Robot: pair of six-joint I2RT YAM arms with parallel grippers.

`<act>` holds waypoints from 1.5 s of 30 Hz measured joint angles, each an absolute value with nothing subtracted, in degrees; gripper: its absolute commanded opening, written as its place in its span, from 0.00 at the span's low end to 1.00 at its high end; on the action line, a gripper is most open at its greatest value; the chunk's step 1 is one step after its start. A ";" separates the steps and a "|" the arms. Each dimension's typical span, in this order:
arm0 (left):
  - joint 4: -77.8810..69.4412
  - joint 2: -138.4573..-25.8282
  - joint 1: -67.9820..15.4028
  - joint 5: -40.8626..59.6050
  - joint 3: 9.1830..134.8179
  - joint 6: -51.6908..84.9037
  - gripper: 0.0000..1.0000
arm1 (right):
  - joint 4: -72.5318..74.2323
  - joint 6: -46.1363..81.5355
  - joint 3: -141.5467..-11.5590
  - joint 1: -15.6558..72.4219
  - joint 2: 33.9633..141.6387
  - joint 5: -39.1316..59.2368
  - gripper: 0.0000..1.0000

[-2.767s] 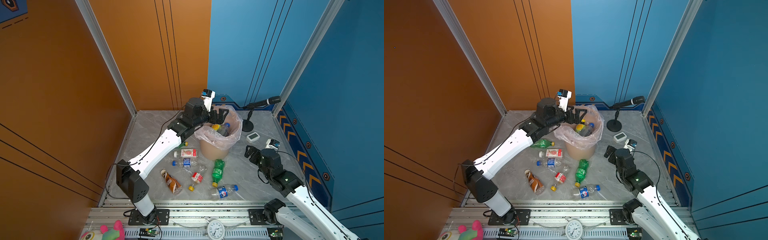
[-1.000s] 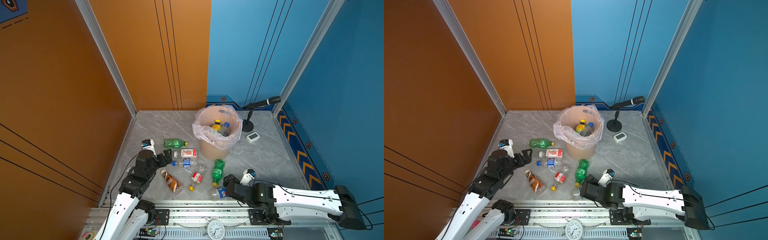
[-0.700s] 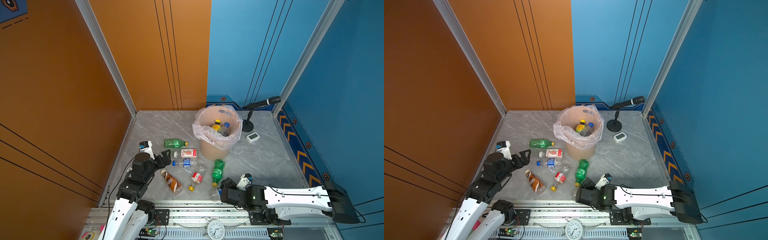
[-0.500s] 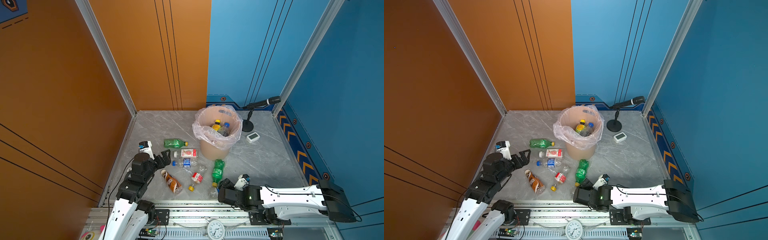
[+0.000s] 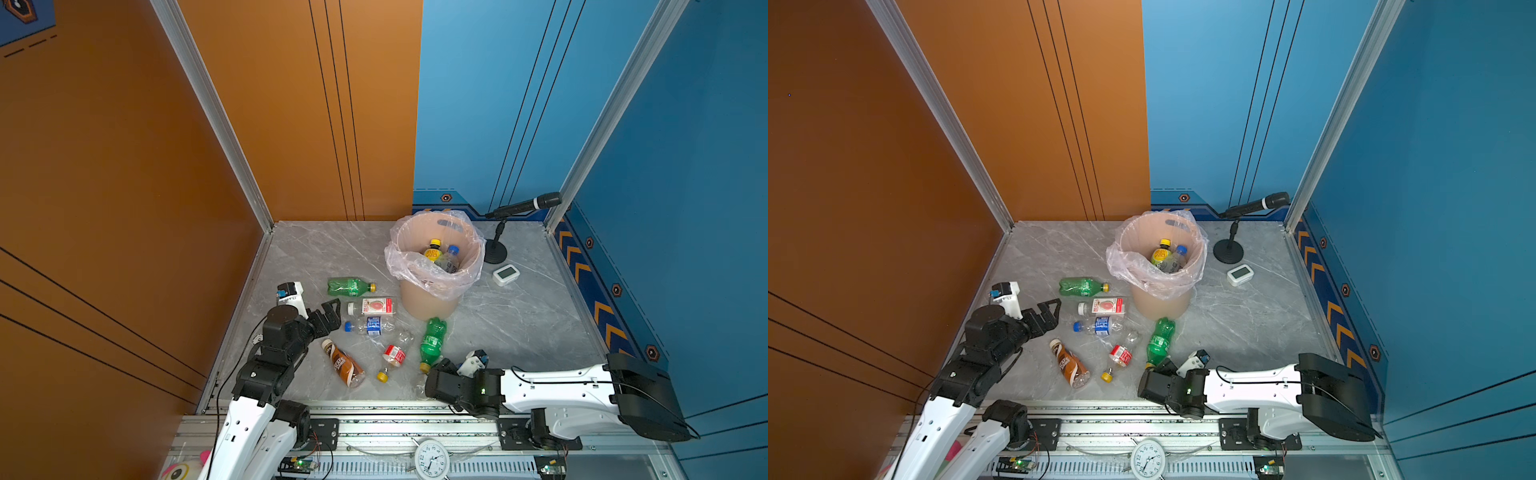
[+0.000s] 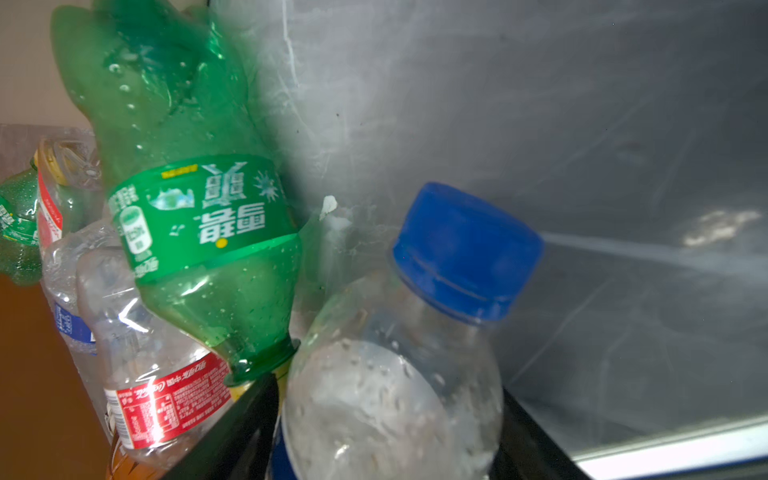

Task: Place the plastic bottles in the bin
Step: 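Grasp the blue-labelled clear water bottle with the right gripper, then lift the water bottle with the right gripper and carry it over the bin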

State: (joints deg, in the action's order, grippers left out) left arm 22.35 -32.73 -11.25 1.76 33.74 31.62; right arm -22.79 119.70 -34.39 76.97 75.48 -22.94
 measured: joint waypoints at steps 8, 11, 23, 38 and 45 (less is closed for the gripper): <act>22.33 -33.21 -10.48 1.98 33.74 32.05 0.98 | -20.88 119.61 -34.37 74.65 75.64 -22.74 0.61; 22.33 -33.43 -10.15 2.09 33.74 32.36 0.97 | -20.91 119.17 -34.37 73.78 75.61 -22.76 0.57; 22.33 -34.17 -9.41 2.63 33.69 32.91 0.98 | -26.57 111.94 -37.52 71.66 68.93 -26.72 0.53; 23.66 -35.07 -8.60 3.33 31.81 34.72 0.98 | -37.26 81.73 -42.76 50.59 48.86 -33.15 0.51; 24.93 -35.14 -8.16 3.55 31.40 35.97 0.98 | -39.11 63.61 -52.51 37.74 46.48 -31.99 0.51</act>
